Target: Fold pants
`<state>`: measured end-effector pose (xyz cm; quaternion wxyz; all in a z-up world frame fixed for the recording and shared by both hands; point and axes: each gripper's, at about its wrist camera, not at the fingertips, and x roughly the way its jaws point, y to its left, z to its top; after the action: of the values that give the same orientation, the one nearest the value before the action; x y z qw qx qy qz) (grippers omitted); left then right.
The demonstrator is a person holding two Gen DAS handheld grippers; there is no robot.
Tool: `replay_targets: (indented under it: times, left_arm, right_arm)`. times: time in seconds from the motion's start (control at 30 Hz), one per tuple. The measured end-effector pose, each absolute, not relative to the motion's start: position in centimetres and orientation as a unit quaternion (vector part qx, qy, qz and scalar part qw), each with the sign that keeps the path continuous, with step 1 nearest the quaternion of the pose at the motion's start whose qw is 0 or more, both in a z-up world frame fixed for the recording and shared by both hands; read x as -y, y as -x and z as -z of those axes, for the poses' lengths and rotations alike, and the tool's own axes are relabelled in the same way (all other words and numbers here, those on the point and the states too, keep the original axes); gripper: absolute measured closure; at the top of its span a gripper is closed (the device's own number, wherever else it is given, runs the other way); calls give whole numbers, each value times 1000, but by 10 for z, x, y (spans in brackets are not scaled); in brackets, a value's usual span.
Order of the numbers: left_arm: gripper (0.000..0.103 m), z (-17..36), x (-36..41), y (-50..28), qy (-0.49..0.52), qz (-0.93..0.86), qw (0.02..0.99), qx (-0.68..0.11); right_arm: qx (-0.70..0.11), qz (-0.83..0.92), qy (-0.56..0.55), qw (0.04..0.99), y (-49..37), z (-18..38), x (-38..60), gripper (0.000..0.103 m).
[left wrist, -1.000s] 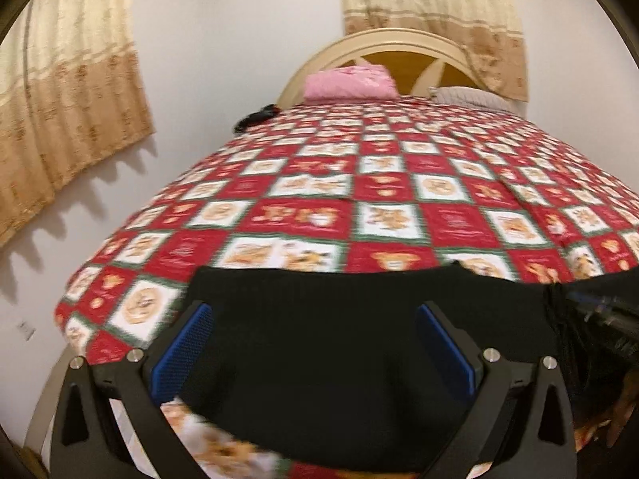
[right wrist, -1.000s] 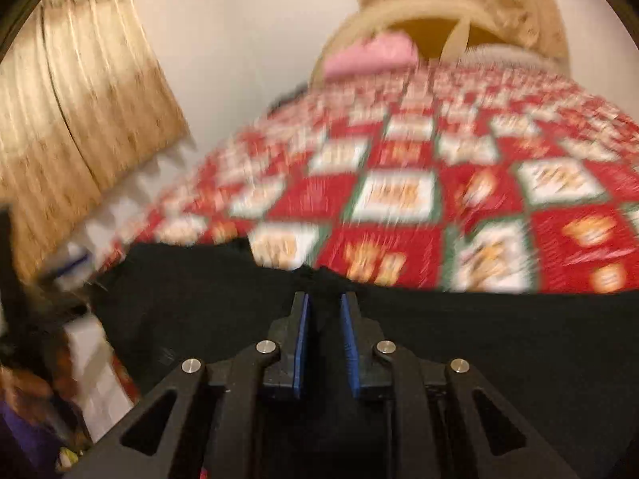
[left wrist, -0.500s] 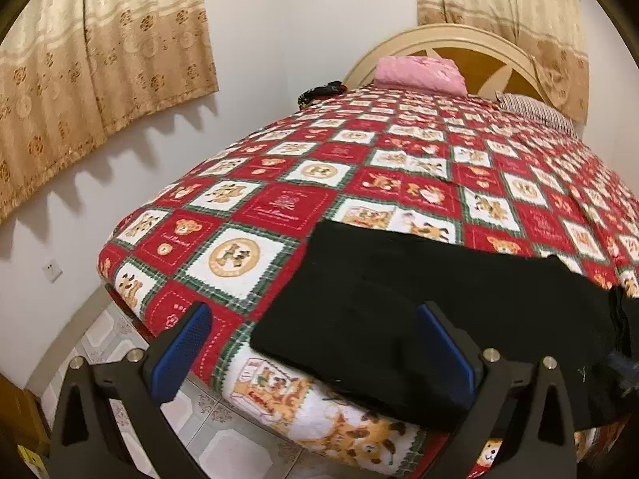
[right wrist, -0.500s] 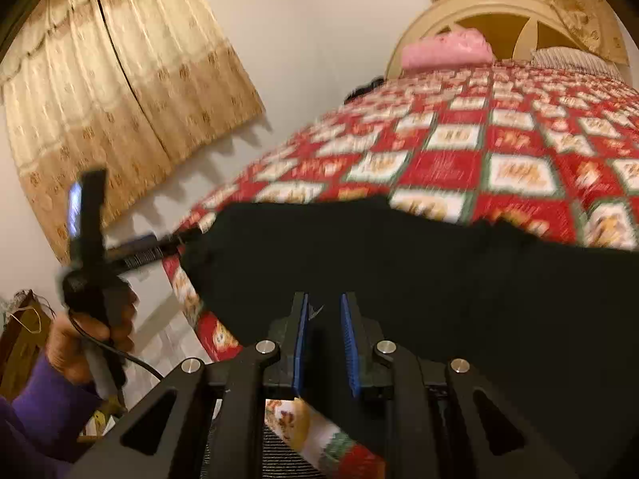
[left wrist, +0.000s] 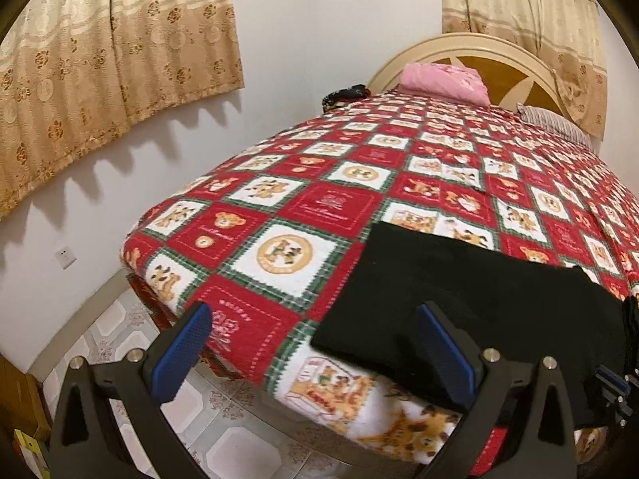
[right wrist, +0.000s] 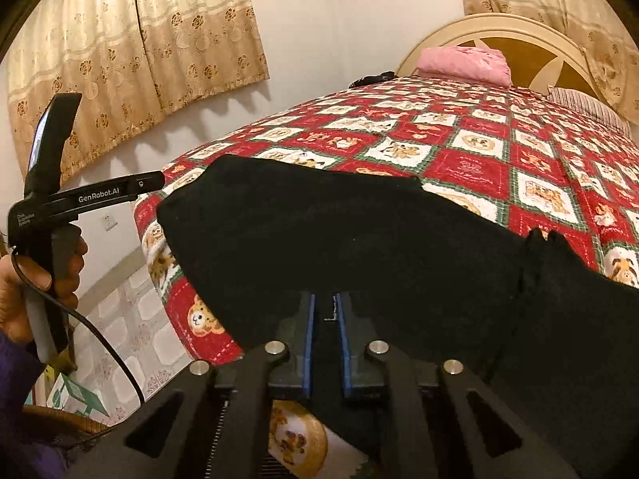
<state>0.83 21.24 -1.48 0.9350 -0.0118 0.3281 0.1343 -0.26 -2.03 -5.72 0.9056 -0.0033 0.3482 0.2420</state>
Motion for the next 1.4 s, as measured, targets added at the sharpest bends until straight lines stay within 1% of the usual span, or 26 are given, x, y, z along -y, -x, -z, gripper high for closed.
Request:
replay_targets:
  times: [0.03, 0.07, 0.13, 0.17, 0.23, 0.3, 0.37, 0.57, 0.6, 0.63, 0.67, 0.7, 0.73, 0.87, 0.9, 0.93, 0.97, 1.0, 1.07, 1.1, 1.17, 1.2, 1.23, 1.27, 1.3, 1.4]
  left_arm:
    - [0, 14, -215, -8, 12, -138, 935, -326]
    - [0, 13, -219, -8, 13, -144, 935, -324]
    - [0, 13, -226, -9, 18, -152, 934, -324]
    - [0, 11, -232, -8, 26, -155, 933, -323]
    - [0, 10, -239, -7, 38, -159, 933, -322]
    - [0, 11, -244, -6, 45, -160, 932, -323]
    - [0, 13, -247, -6, 45, -163, 930, -327]
    - [0, 25, -243, -8, 89, -109, 927, -346]
    - [0, 28, -241, -9, 97, -98, 927, -349]
    - [0, 30, -238, -10, 104, -88, 926, -353]
    - [0, 34, -234, -13, 109, -80, 925, -355]
    - [0, 36, -232, -15, 114, -75, 924, -356]
    - [0, 42, -229, -21, 122, -69, 921, -362]
    - [1, 60, -223, -40, 168, -53, 901, -397]
    - [2, 59, -221, -40, 169, -65, 904, -387]
    - [7, 58, -218, -39, 166, -65, 906, -383]
    - [18, 57, -215, -40, 159, -60, 909, -382]
    - [22, 56, -212, -41, 148, -70, 910, -382]
    - [45, 55, -211, -39, 149, -64, 912, -376]
    - [48, 55, -212, -39, 158, -56, 911, -376]
    - [59, 55, -215, -38, 182, -38, 909, -374]
    - [61, 55, -216, -37, 188, -32, 908, -373]
    - [62, 54, -216, -37, 192, -29, 908, -371]
    - [63, 52, -213, -36, 187, -28, 911, -366]
    - [64, 49, -211, -35, 179, -27, 915, -361]
    - [66, 41, -209, -32, 181, -10, 921, -345]
  right_arm:
    - [-347, -259, 3, 901, 5, 56, 17, 98]
    - [-352, -305, -7, 885, 10, 56, 9, 103]
    - [-363, -391, -30, 845, 19, 58, -6, 103]
    - [-368, -433, -22, 823, 26, 59, -19, 103]
    - [-373, -461, 37, 804, 39, 62, -41, 103]
    - [-396, -469, 52, 788, 35, 69, -51, 102]
    - [-413, -453, 28, 790, 25, 75, -43, 102]
    - [-380, -383, -80, 838, 13, 66, 14, 100]
    - [-378, -376, -84, 842, 15, 65, 17, 94]
    - [-375, -370, -87, 846, 16, 64, 20, 85]
    - [-367, -367, -92, 850, 20, 62, 24, 56]
    - [-355, -365, -96, 855, 24, 59, 28, 35]
    - [-342, -364, -95, 861, 28, 56, 31, 33]
    - [-311, -336, -57, 887, 41, 42, 25, 33]
    - [-308, -335, -55, 889, 43, 41, 25, 33]
    - [-307, -333, -53, 890, 42, 40, 27, 33]
    - [-307, -327, -49, 892, 42, 40, 26, 33]
    - [-309, -321, -48, 894, 42, 40, 26, 33]
    - [-309, -300, -49, 901, 43, 41, 30, 33]
    - [-304, -288, -56, 906, 43, 41, 36, 33]
    - [-301, -272, -69, 911, 40, 41, 44, 35]
    - [-305, -264, -70, 913, 37, 42, 46, 47]
    - [-309, -259, -67, 913, 35, 43, 46, 56]
    - [-313, -258, -60, 912, 32, 44, 44, 70]
    - [-316, -259, -49, 911, 29, 45, 39, 73]
    - [-313, -267, -11, 911, 26, 47, 23, 73]
